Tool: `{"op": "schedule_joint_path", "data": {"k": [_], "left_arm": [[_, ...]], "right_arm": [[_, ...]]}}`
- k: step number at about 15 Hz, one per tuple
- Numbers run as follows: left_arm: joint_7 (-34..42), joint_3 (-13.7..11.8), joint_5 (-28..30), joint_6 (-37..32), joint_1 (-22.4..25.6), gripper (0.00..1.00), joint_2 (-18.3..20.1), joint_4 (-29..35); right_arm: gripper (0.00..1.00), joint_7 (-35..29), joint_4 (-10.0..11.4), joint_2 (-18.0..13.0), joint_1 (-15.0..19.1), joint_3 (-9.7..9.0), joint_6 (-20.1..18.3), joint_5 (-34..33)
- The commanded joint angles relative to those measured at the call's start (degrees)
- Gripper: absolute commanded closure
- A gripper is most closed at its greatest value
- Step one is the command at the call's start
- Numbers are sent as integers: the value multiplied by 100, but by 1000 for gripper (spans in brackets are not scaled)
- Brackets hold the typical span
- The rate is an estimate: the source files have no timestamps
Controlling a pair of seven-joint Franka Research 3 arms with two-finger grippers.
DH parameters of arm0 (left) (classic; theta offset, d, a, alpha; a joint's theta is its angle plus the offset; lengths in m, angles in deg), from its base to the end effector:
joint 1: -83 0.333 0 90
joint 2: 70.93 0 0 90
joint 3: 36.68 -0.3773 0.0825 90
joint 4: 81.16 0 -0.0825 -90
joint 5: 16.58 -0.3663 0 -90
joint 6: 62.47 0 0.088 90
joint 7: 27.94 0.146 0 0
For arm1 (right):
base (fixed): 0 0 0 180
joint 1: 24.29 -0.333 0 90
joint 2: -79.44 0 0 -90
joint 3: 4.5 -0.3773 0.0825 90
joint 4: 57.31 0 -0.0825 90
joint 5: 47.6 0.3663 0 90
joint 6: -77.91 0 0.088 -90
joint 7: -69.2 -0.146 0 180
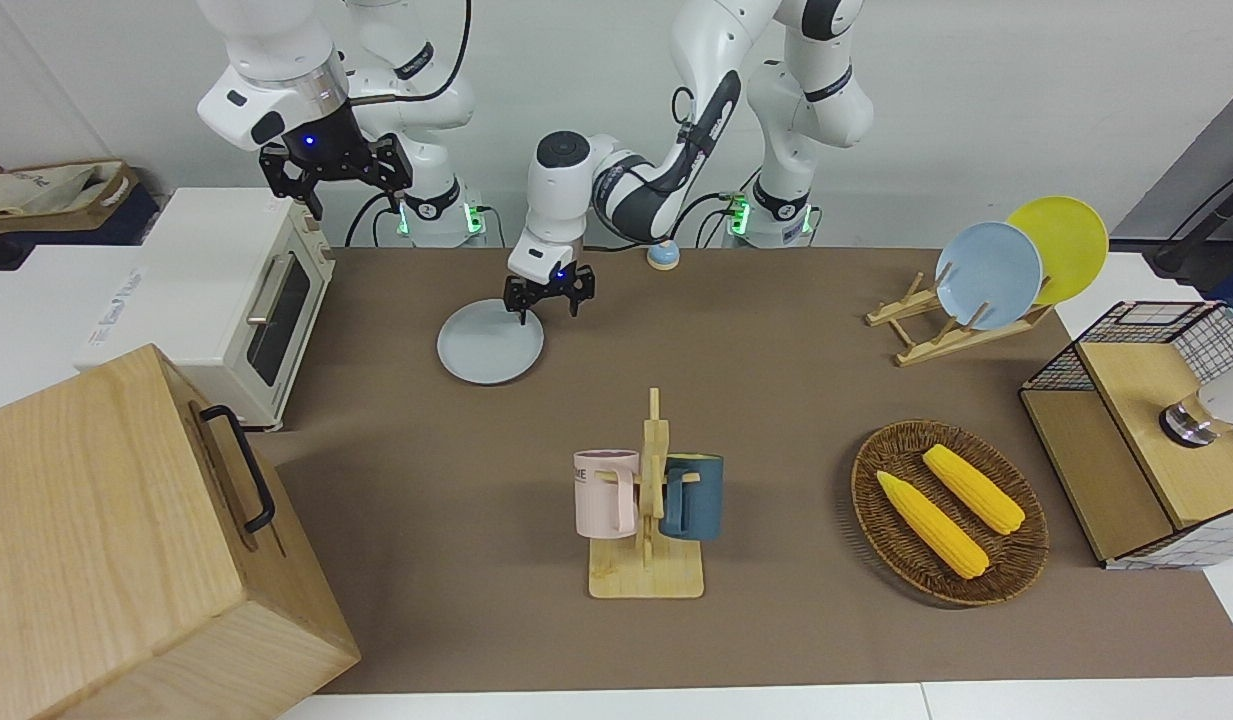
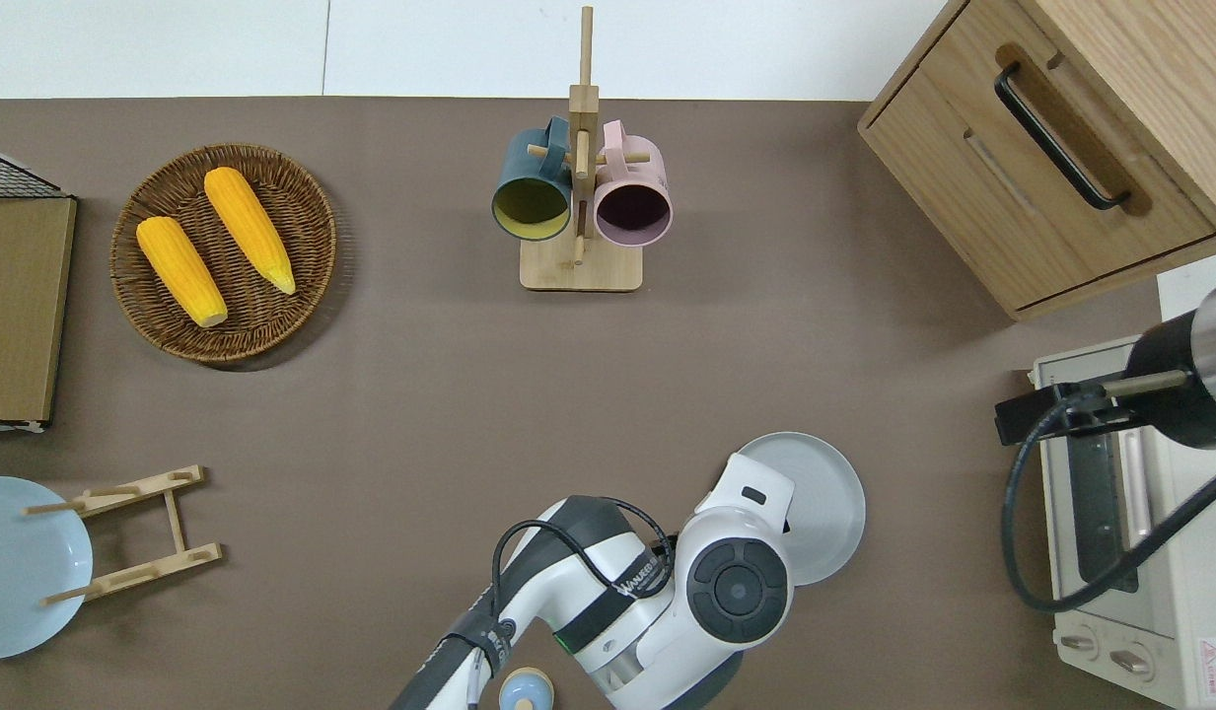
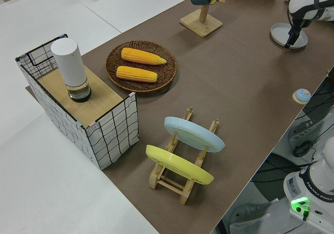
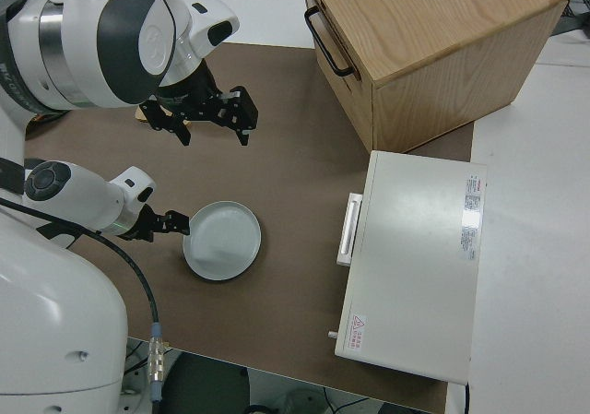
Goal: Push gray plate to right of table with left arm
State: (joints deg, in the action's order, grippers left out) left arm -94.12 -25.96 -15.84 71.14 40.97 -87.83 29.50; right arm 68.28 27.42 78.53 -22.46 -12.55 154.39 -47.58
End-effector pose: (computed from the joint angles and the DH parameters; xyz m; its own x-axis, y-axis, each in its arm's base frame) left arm 0.3880 -0.4988 0.3793 0.9681 0.2501 -0.0146 0.2499 -0.9600 0.1262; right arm 0.4974 0.0550 0.6769 0.9876 0.0913 -0.1279 0.0925 -0.9957 0.0039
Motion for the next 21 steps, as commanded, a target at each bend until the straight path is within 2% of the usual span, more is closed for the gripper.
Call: {"op": "schedule_joint_path", "data": {"k": [1, 6, 10, 15, 17, 21], "left_arm": [[718, -18, 48, -764, 386, 11, 502, 26], [2317, -18, 610, -1977, 1265, 11, 1284, 26], [3162, -26, 611, -2813, 1889, 11, 1759, 26], [3856, -61, 558, -3473, 2426, 11, 2094, -88], [4278, -175, 549, -3762, 2602, 11, 2208, -185], [5139, -719, 488, -4176, 2664, 11, 2454, -212]], "right_arm": [[17, -66, -53, -14, 115, -92, -89, 25], [17, -66, -53, -14, 115, -92, -89, 25], [17, -66, -53, -14, 107, -92, -89, 25], [17, -66, -53, -14, 115, -92, -89, 25], [17, -66, -53, -14, 107, -92, -89, 25], [17, -75, -53, -14, 115, -92, -89, 25]]}}
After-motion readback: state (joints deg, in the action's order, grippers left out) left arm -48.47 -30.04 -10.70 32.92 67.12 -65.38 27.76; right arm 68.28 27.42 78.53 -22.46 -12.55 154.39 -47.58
